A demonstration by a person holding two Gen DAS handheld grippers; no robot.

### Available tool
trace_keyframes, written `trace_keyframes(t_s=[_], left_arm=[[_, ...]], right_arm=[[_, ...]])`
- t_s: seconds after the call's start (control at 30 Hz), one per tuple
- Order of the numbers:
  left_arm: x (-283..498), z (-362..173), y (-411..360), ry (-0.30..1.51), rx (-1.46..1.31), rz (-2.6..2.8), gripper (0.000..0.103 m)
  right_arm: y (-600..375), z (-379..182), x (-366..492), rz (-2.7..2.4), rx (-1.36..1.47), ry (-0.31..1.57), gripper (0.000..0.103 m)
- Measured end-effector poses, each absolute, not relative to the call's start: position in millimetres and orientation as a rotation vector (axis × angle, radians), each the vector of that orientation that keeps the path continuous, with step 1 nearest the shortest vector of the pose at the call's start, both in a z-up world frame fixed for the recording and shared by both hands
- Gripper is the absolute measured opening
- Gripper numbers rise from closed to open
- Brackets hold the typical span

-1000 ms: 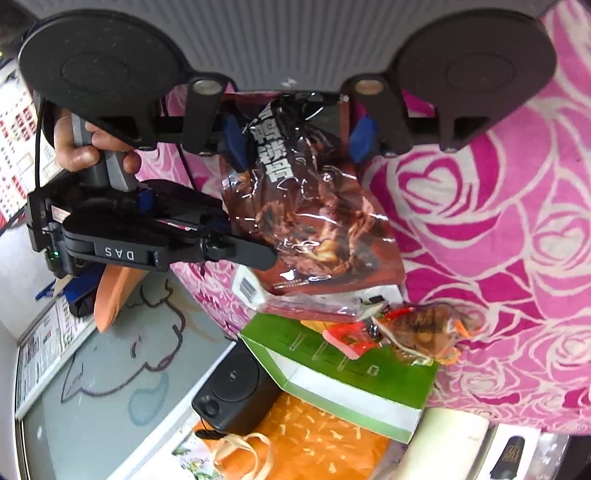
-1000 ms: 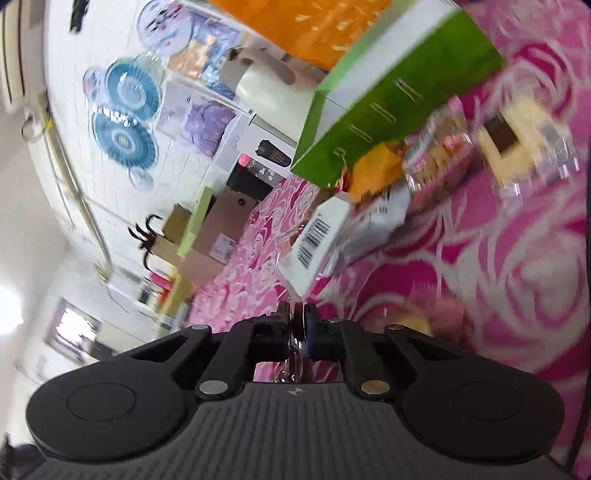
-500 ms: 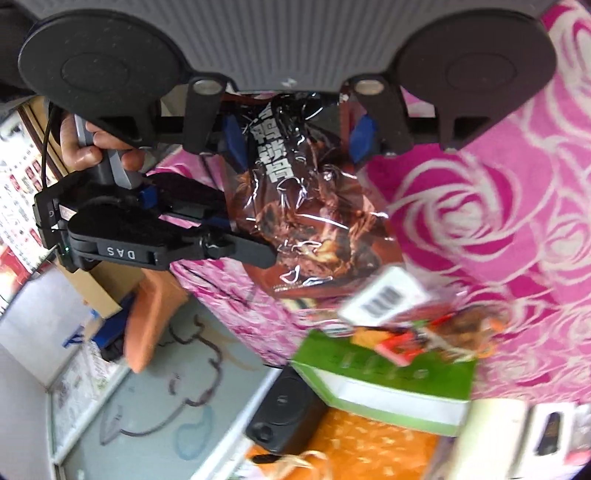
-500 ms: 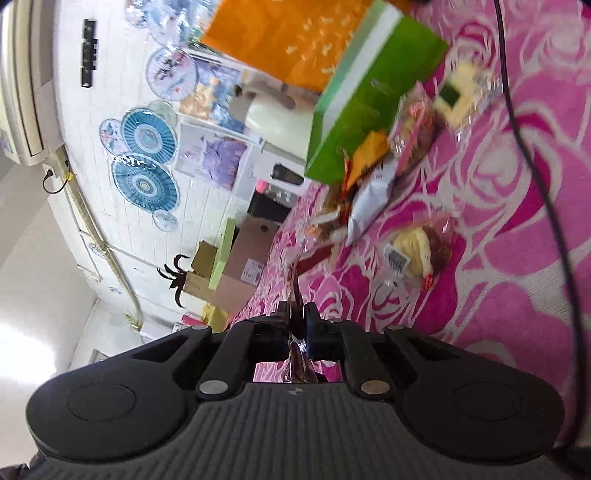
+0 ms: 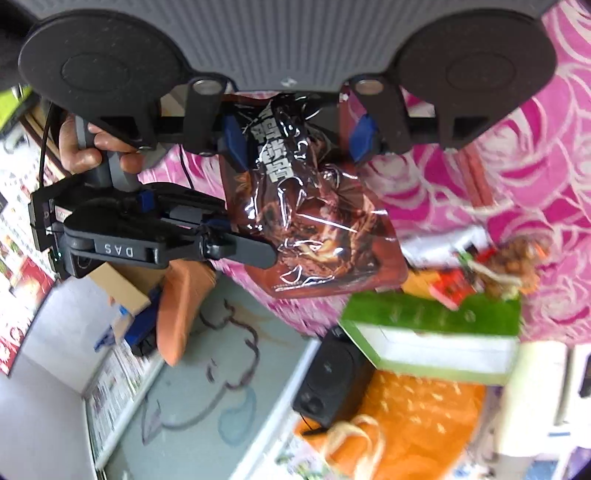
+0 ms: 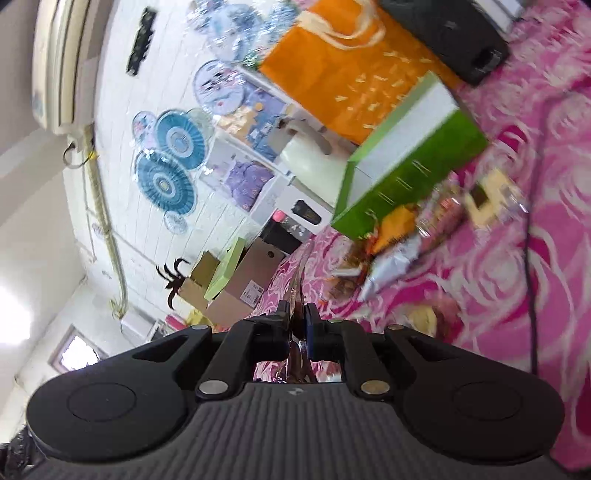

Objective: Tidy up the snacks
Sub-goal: 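Lift the brown jerky bag and carry it over the green box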

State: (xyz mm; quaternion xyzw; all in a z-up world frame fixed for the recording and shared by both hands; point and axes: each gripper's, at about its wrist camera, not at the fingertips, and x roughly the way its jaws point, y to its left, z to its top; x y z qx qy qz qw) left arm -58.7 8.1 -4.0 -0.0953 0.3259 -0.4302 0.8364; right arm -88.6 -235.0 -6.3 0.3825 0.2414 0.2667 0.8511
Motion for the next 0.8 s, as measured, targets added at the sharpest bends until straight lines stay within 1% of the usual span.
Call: trace_keyframes(t_s=[0.17,0.3,0.4,0.57,0.8], left_arm=[[-38.2,22.4,8.6,0.564,-0.186,-0.805,0.052],[-10.4,37.8,-9.0,0.536,-0.105,-0.693,0.054],[9.8,37.2,-21.8,0.531,-0.081,-0.637,0.055],[36.4,31.6,-25.4,0.517,-0.07,-0.622,0.055],[71.0,37.4,-38.6,0.444,0.012,-0.616,0.057]], right_arm=[[-226.9,20.7,-37.3,0.631,0.689,0.447,0.017],[-226.2,29.5,6.6,0.62,0.66,0.442,0.021],[-229.3,26.7,30.3,0.603,0.654,0.442,0.023],[-240.6,14.4,51.8,0.575,0.698,0.449,0.023],[-252.0,18.3,82.5,0.58,0.746,0.416,0.024]])
